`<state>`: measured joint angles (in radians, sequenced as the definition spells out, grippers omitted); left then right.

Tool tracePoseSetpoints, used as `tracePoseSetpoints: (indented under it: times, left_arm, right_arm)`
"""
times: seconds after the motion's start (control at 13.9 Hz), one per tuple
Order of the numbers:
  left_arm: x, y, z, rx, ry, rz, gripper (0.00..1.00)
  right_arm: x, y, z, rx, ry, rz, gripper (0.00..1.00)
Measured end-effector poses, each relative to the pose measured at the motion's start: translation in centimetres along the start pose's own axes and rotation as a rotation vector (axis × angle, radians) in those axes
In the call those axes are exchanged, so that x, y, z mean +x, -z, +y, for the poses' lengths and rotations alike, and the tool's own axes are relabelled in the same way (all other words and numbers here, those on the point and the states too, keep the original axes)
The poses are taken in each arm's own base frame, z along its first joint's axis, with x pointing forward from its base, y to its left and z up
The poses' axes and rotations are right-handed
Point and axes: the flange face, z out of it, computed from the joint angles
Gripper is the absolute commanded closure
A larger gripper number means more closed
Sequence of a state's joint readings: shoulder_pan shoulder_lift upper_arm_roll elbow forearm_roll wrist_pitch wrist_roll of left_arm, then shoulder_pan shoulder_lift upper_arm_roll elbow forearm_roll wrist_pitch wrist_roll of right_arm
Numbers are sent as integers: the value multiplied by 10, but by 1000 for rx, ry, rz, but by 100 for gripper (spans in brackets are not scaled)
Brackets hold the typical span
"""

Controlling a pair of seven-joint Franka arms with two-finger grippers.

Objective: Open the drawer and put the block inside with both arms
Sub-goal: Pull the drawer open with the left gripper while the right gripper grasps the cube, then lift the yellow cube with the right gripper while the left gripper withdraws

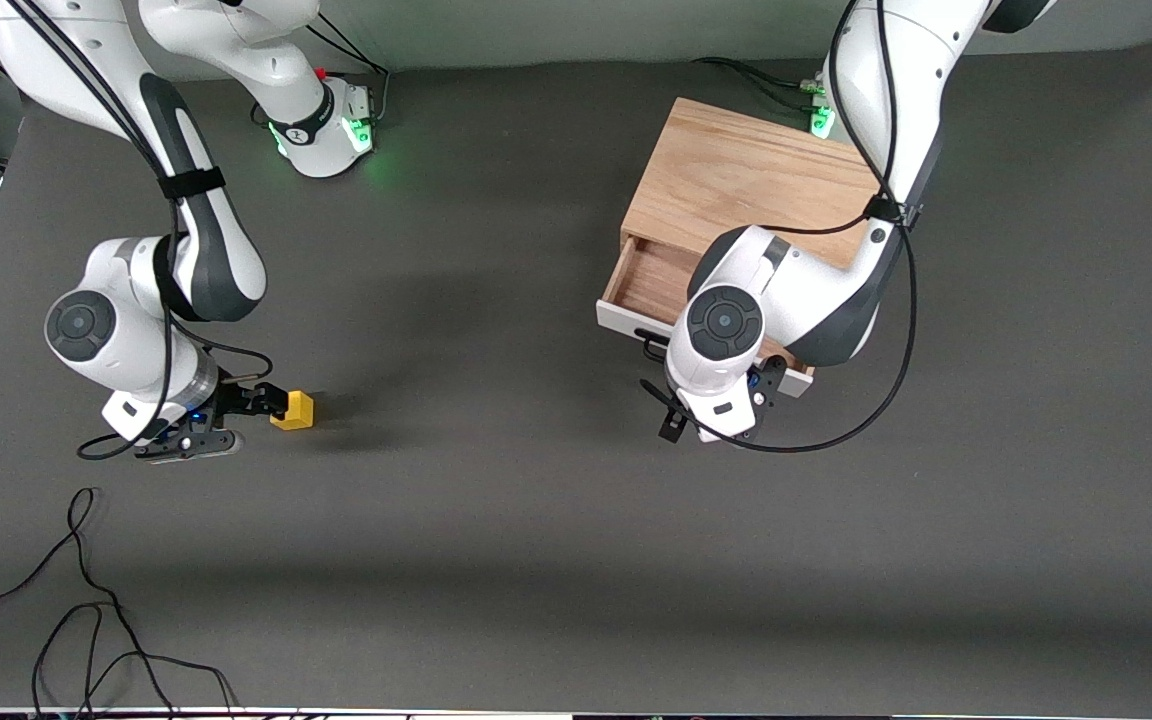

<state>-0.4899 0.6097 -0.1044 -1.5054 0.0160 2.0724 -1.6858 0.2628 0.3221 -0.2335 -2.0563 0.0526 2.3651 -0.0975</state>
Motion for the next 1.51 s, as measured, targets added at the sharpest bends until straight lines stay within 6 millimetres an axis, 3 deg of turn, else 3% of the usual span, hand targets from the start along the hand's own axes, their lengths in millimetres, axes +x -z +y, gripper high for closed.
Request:
tracePoseSetpoints:
  times: [0.5,0.79,0.93,1.01,1.15,1.29,1.51]
  left_arm:
    - [-2,11,23,-164,0,-21,0]
    - [1,41,38,-241,-1,-18,0]
    - [32,71,45,-263,-30,2,0]
    - [53,91,44,-255,-61,14,0]
    - [101,143,29,-222,-152,39,0]
    - [135,190,1,-174,-275,55,0]
    - [184,235,-45,-72,-474,24,0]
  right_arm:
    - [-12,-50,10,11,-5,-4,0]
    - [-18,-66,10,24,-27,-24,0]
    - [-21,-74,10,24,-27,-37,2]
    - [-22,-77,10,25,-25,-43,13]
    - [-23,-80,10,40,-11,-46,55]
    - [-24,-81,11,70,-7,-41,81]
    - [-23,-82,11,82,-13,-39,85]
